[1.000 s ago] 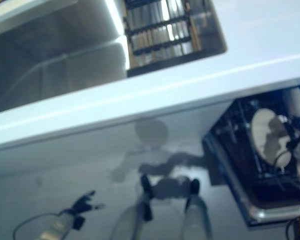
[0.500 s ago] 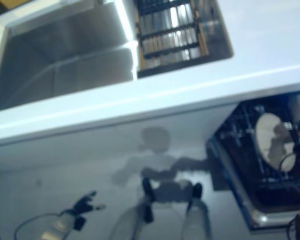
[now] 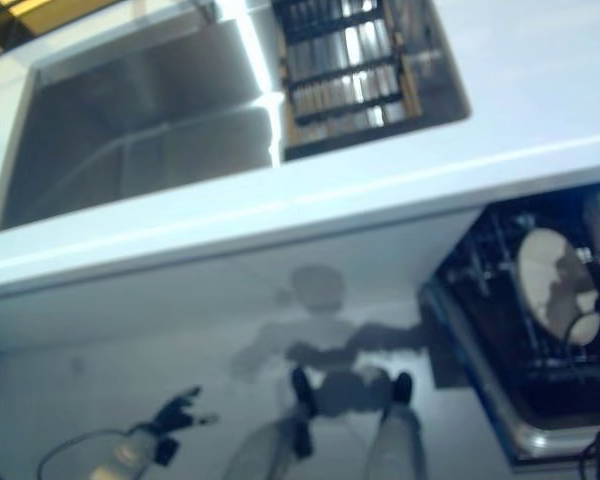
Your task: Take plates into dishwasher
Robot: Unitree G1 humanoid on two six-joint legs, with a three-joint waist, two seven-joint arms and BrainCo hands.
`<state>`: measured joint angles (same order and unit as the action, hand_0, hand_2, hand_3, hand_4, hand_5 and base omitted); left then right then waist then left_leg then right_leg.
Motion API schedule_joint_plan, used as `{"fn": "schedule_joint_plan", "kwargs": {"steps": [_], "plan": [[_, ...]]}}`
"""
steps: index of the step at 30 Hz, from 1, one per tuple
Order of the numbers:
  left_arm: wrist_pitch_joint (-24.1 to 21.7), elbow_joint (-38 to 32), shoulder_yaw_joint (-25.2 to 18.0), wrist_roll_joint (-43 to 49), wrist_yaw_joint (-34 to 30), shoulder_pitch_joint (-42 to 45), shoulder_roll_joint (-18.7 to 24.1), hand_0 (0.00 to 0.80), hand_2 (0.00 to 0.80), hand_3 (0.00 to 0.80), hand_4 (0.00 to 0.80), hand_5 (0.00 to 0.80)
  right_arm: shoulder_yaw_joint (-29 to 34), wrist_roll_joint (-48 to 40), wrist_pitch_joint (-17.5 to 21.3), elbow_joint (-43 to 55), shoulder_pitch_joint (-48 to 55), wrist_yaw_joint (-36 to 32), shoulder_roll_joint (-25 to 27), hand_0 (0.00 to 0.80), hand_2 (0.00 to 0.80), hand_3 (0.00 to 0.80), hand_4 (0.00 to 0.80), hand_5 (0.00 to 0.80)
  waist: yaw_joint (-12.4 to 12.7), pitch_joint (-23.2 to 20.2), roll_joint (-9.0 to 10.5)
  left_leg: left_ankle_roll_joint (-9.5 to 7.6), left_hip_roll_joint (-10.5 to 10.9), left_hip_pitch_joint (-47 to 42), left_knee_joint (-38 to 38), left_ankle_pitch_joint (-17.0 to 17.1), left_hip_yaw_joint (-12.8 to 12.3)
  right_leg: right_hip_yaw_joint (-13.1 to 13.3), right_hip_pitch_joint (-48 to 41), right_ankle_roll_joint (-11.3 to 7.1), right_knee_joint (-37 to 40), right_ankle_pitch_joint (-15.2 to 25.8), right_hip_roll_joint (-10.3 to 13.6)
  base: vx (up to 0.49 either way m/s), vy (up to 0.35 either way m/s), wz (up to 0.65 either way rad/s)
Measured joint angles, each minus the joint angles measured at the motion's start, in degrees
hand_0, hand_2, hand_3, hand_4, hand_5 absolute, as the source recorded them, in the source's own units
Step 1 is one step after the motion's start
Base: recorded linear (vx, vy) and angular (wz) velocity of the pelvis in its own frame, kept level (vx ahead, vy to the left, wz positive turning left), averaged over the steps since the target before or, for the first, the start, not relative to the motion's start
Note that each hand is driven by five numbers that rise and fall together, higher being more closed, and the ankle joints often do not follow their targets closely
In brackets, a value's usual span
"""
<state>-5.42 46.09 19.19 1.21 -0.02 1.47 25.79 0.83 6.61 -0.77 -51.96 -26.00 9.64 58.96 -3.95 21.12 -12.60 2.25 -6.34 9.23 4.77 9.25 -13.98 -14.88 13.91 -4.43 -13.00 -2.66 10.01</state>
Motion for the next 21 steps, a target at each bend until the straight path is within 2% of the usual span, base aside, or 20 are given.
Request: {"fn": "schedule_joint_plan", "kwargs": {"steps": [1,4,5,21], "plan": [[0.00,-0.01,0.00,0.00,0.00,0.00,-0.04,0.000,0.000,0.000,0.000,0.000,-0.12,0.01,-0.47,-0.14,0.18,-0.58,0.00,0.000,0.000,0.000,0.000,0.000,0.01,-0.25,-0.13,-0.04,-0.04,0.47,-0.02,0.05,0.00,0.02,0.55,0.08,-0.42,-0.03,-0.01,0.000,0.000,0.00],[-0.01,0.05,-0.01,0.00,-0.01,0.23,-0.28,0.000,0.000,0.000,0.000,0.000,-1.24,0.01,-2.17,-2.47,1.70,-1.05,-0.91,0.000,0.000,0.000,0.000,0.000,0.02,-0.47,-0.57,-0.10,-0.03,0.92,0.00,0.33,-0.01,0.01,1.33,0.19,-1.06,-0.25,0.06,0.000,0.000,0.00],[-0.01,0.05,-0.01,0.00,-0.01,0.48,-0.28,0.000,0.000,0.000,0.000,0.000,-1.23,0.01,-2.25,-2.53,2.11,-1.07,-0.92,0.000,0.000,0.000,0.000,0.000,-0.21,-0.52,-0.64,0.51,-0.01,0.89,-0.01,0.88,-0.03,0.04,1.32,0.15,-0.99,-0.27,0.04,0.000,0.000,0.00],[-0.45,0.57,-0.04,0.02,0.00,0.45,-1.32,0.000,0.000,0.000,0.000,0.000,-1.22,-0.91,-1.90,-2.06,2.75,-1.37,-3.19,0.000,0.000,0.000,0.000,0.000,-1.34,-0.53,-0.63,0.93,-0.64,0.54,0.00,0.63,-0.01,0.00,0.74,0.66,-0.43,-0.15,-1.00,0.002,0.001,0.00]]}}
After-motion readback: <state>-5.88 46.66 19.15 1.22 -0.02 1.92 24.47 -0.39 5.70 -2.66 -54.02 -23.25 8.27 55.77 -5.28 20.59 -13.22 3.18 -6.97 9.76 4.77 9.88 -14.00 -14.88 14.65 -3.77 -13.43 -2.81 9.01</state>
